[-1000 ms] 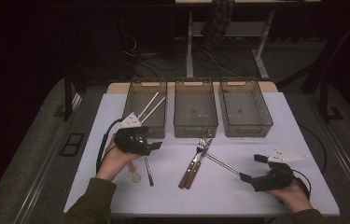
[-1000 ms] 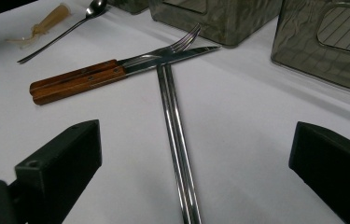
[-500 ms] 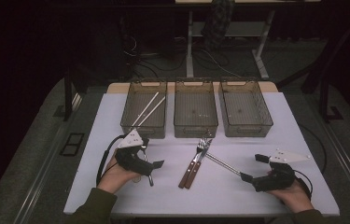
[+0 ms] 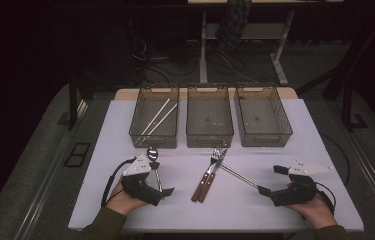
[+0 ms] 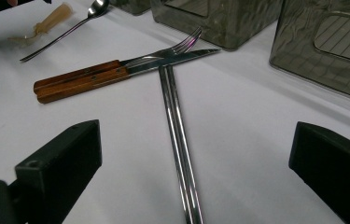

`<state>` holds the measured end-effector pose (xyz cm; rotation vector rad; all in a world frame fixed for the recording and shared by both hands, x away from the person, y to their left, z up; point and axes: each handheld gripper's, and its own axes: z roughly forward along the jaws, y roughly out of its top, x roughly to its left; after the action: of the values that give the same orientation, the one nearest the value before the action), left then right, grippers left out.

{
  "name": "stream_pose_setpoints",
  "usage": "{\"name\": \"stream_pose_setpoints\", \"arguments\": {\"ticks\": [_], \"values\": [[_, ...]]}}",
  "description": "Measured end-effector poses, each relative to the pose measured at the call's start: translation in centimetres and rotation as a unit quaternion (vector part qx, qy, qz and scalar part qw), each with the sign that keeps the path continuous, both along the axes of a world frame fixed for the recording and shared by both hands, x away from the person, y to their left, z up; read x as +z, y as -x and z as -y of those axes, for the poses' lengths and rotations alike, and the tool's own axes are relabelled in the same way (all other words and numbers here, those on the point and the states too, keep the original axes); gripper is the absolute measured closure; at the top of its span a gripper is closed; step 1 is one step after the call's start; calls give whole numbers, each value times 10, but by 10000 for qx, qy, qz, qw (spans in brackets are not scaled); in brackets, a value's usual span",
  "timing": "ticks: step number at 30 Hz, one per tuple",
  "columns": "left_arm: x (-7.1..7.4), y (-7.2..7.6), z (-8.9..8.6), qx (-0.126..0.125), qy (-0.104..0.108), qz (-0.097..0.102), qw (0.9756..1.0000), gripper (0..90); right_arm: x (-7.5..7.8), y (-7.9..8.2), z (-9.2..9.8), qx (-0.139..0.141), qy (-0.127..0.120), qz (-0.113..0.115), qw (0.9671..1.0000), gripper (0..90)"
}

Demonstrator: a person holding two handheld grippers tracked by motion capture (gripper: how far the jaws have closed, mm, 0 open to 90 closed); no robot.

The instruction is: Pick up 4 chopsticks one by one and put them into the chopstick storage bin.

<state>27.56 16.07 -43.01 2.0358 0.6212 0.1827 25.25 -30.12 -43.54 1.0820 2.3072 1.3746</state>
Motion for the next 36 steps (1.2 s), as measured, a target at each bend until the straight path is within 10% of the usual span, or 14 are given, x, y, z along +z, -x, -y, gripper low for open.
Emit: {"name": "stream_pose_setpoints", "arguments": {"ticks": [10,36], "values": [[-2,0,1,-147,-36,-85,9998,0,9,-1,-1,61,342,-233,9991,83],[-4,1,4,-262,-62,-165,9995,10,3,-18,-6,510,1114,-720,9899,755]]}}
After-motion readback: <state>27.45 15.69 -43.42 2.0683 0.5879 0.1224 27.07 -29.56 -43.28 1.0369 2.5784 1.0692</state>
